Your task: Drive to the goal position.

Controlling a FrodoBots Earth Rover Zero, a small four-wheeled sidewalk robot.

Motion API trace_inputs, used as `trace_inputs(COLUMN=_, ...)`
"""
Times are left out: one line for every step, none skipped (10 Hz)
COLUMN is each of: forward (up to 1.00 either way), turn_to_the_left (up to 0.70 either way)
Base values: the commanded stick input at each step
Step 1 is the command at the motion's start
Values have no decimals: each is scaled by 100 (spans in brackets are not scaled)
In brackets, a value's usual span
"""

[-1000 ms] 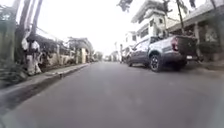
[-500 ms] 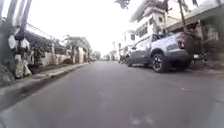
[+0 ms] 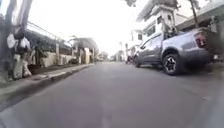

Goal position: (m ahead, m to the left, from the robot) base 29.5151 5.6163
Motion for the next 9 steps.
trace_inputs(forward=100, turn_to_the_left=10)
trace_inputs(forward=100, turn_to_the_left=10)
trace_inputs(forward=100, turn_to_the_left=10)
trace_inputs(forward=100, turn_to_the_left=10)
trace_inputs(forward=100, turn_to_the_left=10)
trace_inputs(forward=100, turn_to_the_left=10)
trace_inputs(forward=100, turn_to_the_left=10)
trace_inputs(forward=100, turn_to_the_left=10)
trace_inputs(forward=100, turn_to_the_left=-7)
